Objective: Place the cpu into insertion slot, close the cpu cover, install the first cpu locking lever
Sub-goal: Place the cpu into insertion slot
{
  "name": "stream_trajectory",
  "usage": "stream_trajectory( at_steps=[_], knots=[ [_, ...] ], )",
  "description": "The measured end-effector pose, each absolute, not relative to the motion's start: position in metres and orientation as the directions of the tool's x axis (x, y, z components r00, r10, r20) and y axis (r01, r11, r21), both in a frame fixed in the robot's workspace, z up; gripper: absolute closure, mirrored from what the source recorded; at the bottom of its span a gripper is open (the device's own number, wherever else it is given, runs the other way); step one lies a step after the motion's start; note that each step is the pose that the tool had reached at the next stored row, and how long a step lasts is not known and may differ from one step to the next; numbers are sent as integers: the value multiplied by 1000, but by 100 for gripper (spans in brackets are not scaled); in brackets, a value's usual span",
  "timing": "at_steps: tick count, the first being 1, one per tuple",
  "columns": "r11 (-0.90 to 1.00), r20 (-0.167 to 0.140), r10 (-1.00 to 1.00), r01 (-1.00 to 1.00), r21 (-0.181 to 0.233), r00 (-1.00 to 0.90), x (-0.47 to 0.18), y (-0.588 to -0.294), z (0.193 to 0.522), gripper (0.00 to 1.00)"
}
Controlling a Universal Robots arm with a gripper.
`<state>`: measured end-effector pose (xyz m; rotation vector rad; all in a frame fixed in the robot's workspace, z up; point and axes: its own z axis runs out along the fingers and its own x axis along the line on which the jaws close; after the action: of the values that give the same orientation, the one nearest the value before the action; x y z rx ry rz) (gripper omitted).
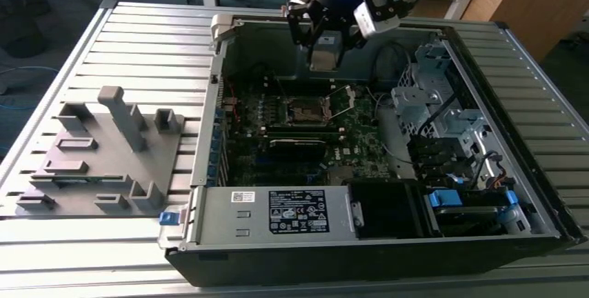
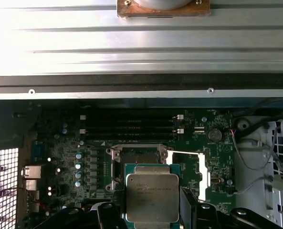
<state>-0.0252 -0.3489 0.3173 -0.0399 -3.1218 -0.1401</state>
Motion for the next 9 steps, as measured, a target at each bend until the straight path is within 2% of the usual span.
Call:
stream_trajectory(
  at_steps=[9],
  knots=[
    [996,15,25,26,89,-1000,-26,-349,302,46]
  ],
)
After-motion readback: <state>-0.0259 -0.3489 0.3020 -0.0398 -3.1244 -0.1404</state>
